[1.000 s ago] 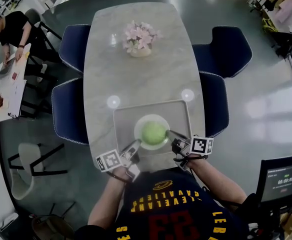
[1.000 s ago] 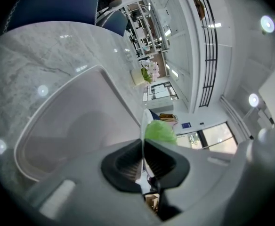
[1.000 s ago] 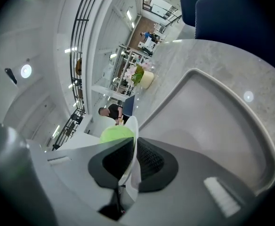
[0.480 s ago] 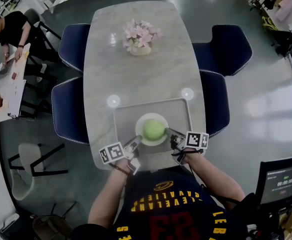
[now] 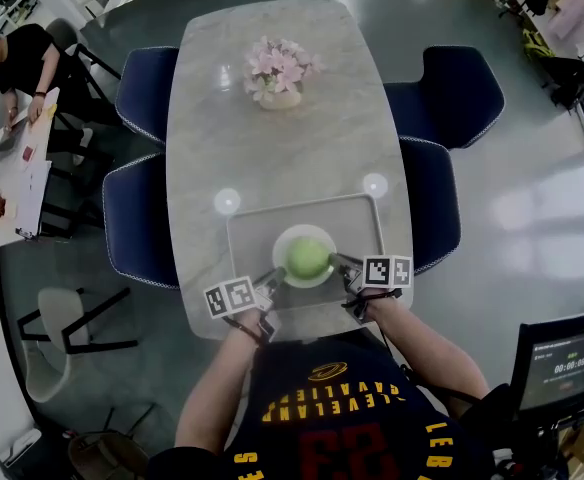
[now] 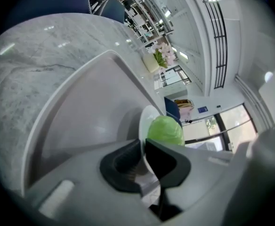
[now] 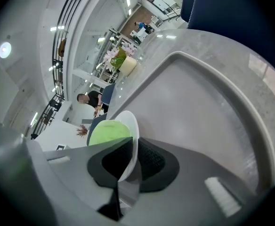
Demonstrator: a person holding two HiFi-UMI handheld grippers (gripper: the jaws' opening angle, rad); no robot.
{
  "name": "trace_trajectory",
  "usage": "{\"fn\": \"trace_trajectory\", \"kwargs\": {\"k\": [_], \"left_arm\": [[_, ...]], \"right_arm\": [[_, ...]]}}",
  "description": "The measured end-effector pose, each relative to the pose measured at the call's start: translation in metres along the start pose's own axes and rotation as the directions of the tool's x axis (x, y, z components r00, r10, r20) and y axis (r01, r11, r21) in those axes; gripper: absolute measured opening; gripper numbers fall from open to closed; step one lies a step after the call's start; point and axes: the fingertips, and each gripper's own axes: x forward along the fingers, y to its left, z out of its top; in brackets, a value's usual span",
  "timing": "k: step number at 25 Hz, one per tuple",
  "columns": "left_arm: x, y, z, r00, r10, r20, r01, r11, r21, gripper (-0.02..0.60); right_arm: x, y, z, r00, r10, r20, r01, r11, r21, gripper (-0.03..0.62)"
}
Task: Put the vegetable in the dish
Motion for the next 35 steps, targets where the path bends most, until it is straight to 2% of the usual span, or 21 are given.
{"fn": "trace_trajectory", "kwargs": {"k": [17,25,35], "left_arm": [[0.009,0.013,-0.007,0.984,0.155,-0.082,-0.149,0.986,0.076,0.046],[0.011,0.014,-0.008,0.980,0.178,-0.094,-0.168,0.980,0.110,0.051],[0.013,0.013,-0.007,0.961,0.257,-0.103,-0.231,0.948,0.218,0.066]], "right_arm": [[0.005,-0.015,-0.007,0.992,-0.117,-0.045,0.117,0.993,0.007,0.040],[0.005,-0.015,-0.004,0.989,-0.139,-0.045,0.137,0.990,-0.040,0.043],[0.006,-0.015,-0.003,0.980,-0.188,-0.063,0.178,0.975,-0.136,0.043]]}}
